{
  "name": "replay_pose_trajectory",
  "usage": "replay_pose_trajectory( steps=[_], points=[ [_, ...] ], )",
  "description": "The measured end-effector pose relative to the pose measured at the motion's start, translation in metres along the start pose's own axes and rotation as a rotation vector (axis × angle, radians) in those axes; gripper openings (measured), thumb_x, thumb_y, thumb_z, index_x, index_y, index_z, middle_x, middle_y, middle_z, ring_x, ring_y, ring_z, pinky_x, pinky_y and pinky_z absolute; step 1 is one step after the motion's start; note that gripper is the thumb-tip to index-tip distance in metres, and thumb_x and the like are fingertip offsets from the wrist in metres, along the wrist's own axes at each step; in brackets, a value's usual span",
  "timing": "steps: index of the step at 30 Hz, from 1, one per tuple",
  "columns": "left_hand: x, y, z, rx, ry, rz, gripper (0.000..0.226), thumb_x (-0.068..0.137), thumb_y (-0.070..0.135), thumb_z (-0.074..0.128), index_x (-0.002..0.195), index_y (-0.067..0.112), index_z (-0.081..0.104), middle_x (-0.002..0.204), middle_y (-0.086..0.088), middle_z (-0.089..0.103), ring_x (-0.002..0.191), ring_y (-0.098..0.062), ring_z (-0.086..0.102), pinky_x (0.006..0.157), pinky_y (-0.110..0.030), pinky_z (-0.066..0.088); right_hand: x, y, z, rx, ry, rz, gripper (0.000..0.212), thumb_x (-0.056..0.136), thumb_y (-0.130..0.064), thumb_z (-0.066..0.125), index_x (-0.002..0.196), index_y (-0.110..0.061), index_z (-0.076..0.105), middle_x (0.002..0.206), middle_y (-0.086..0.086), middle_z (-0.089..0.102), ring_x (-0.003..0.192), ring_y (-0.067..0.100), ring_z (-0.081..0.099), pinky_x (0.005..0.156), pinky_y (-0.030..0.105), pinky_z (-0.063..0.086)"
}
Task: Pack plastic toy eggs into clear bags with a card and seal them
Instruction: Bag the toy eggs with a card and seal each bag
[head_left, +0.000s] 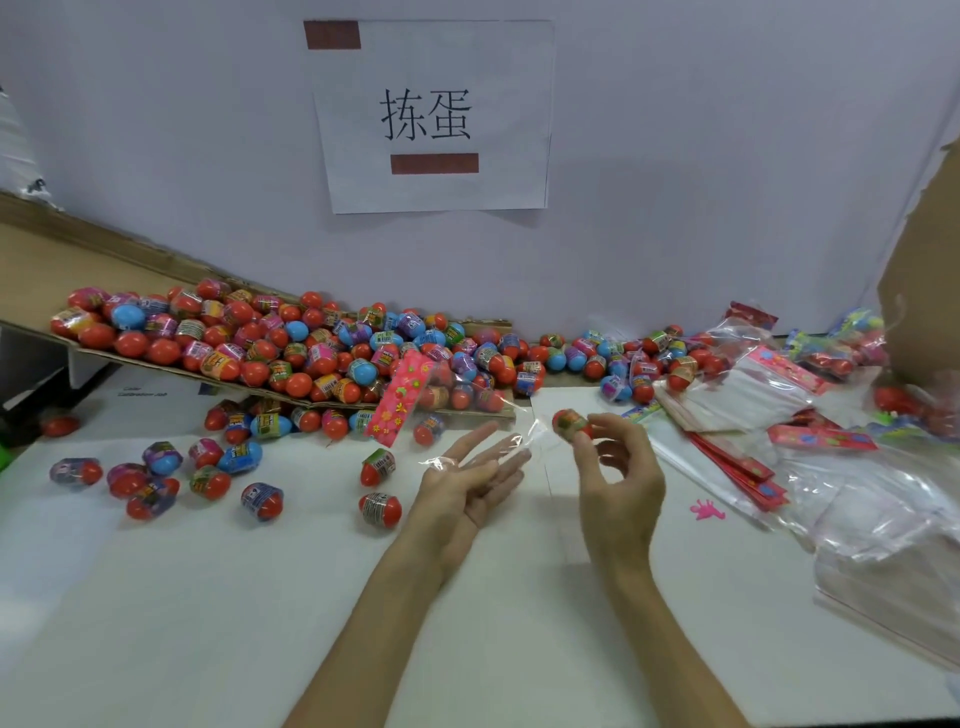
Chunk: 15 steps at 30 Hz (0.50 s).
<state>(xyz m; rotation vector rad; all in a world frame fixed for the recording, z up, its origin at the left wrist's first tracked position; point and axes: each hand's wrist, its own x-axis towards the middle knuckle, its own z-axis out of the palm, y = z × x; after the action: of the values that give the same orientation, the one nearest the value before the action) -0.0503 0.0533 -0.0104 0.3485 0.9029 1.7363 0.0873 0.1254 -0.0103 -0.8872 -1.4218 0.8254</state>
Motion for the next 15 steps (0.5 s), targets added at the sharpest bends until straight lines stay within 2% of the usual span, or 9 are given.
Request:
replay_pose_trajectory(
  steps=[2,4,9,15],
  points=[
    [0.002,0.001,-0.002,-0.006,0.031,0.029,0.040,0.102,-0.010,0.046,0.135,0.008,0.058,0.124,-0.014,0.074,0.114,-0.031,0.072,0.093,-0.036,0.060,-0.001,-0.002,0.000,0.008,-0.019,-0.025,0.019,0.091,-0.016,0.069,0.110,-0.021,0.070,0.102,-0.008,0.069,0.093,0.010,0.063,0.074,0.021,0.054],
    [0.002,0.001,-0.002,0.001,0.039,0.056,0.036,0.104,-0.005,0.046,0.135,0.010,0.058,0.126,-0.014,0.073,0.115,-0.031,0.072,0.093,-0.036,0.061,-0.005,-0.005,0.002,-0.030,-0.109,-0.116,0.020,0.088,-0.018,0.067,0.107,-0.022,0.071,0.100,-0.011,0.067,0.089,0.011,0.063,0.069,0.019,0.052],
    [0.002,0.000,-0.003,0.021,0.051,0.098,0.033,0.106,0.004,0.048,0.136,0.011,0.059,0.125,-0.013,0.073,0.111,-0.029,0.073,0.083,-0.030,0.062,-0.010,-0.004,0.005,-0.074,-0.219,-0.203,0.018,0.085,-0.017,0.072,0.102,-0.022,0.073,0.096,-0.012,0.065,0.081,0.016,0.064,0.065,0.029,0.053],
    [0.002,-0.001,-0.004,0.018,0.029,0.117,0.032,0.108,0.011,0.048,0.138,0.012,0.057,0.127,-0.017,0.072,0.115,-0.032,0.072,0.085,-0.032,0.061,-0.009,-0.001,0.006,-0.103,-0.223,-0.212,0.027,0.085,-0.008,0.080,0.107,-0.023,0.074,0.098,-0.013,0.066,0.079,0.015,0.064,0.064,0.029,0.052]
  ],
)
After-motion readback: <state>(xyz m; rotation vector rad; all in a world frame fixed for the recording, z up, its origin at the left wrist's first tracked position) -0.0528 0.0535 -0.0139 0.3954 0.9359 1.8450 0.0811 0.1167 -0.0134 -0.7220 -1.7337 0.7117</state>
